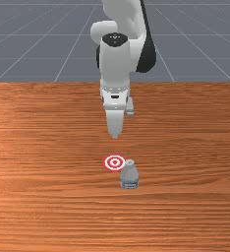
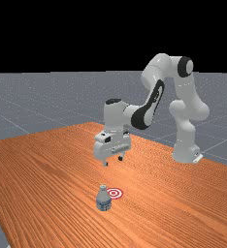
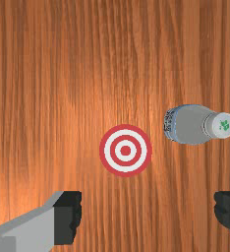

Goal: Pick up the bottle and put it on the marker

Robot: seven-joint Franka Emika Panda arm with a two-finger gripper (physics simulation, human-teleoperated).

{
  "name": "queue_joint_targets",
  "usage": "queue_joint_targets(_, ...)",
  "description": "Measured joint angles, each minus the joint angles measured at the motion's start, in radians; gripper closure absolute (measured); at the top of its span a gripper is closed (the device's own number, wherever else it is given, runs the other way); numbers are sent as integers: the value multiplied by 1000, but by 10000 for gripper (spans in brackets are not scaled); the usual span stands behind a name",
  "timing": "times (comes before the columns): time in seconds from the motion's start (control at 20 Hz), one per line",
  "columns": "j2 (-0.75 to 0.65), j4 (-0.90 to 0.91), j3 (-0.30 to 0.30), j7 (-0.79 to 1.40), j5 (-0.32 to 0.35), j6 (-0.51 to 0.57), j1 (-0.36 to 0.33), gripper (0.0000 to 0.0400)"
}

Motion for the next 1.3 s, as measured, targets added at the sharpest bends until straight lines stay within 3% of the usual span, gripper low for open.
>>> queue_joint_targets(0.05, 0, 0, 0, 0, 0, 0, 0, 151)
queue_joint_targets(0.15, -9, -2, -6, 31, 1, -13, 5, 56)
queue_joint_targets(0.25, -13, -1, -8, 42, 1, -18, 7, 21)
queue_joint_targets(0.3, -128, -91, -25, 241, -28, -164, 19, 167)
queue_joint_targets(0.35, -259, -110, -36, 431, -38, -295, 26, 258)
queue_joint_targets(0.45, -396, -95, -44, 813, -45, -439, 24, 347)
queue_joint_targets(0.6, -414, -67, -47, 1265, -27, -550, 15, 388)
queue_joint_targets(0.9, -402, -53, -30, 1410, -1, -595, 23, 399)
queue_joint_targets(0.95, -400, -50, -25, 1421, 2, -592, 30, 243)
queue_joint_targets(1.0, -399, -50, -22, 1427, 3, -583, 35, 147)
queue_joint_targets(1.05, -397, -48, -21, 1432, 4, -550, 37, 89)
queue_joint_targets(1.15, -389, -42, -21, 1441, 5, -423, 39, 33)
queue_joint_targets(1.3, -351, -47, -23, 1471, 1, -99, 37, 7)
